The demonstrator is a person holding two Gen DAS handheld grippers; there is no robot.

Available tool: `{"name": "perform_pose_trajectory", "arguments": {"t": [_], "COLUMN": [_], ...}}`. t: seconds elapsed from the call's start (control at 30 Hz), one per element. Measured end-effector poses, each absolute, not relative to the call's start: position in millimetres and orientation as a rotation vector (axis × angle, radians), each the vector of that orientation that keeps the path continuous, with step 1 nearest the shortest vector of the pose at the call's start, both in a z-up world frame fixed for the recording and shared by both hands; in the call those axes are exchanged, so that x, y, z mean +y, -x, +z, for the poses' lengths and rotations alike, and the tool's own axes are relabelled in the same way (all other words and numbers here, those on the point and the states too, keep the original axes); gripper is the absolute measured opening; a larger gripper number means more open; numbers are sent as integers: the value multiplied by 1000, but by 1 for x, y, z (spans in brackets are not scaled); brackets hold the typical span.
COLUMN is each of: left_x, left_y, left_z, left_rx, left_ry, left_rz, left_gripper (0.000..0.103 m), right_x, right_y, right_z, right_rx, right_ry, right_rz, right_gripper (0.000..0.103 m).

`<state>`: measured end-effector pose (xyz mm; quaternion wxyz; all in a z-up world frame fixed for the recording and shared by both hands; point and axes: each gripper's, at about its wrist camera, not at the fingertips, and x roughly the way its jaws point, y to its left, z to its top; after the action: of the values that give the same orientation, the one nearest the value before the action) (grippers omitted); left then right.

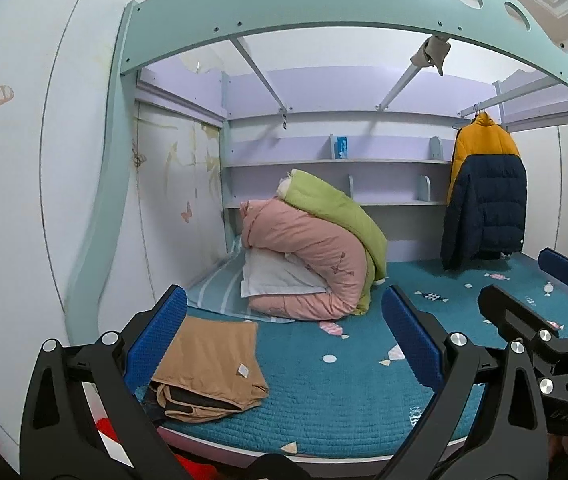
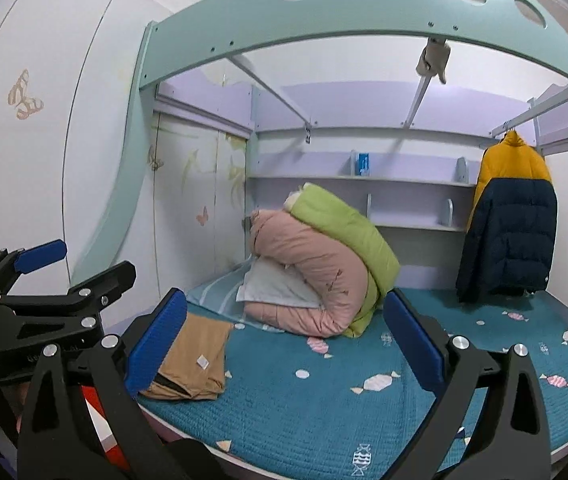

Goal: Fold large clothes

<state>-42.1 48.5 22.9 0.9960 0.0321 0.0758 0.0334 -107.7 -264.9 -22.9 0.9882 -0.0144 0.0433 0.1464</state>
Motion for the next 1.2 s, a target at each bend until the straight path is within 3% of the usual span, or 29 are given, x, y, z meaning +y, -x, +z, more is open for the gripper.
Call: {"name": "perform_pose_trajectory", "arguments": {"t": [1.2], "left_x": [45], "left_y": [32], "left_z": [24], "left_rx": [131], "left_ry": [-41], "left_rz": [68], "left_gripper": [98], "right_x": [-269], "right_y": [99], "right_z": [-18], "right_rx": [85], "right_ry": [0], "right_rz": [302], "right_gripper": [95]}}
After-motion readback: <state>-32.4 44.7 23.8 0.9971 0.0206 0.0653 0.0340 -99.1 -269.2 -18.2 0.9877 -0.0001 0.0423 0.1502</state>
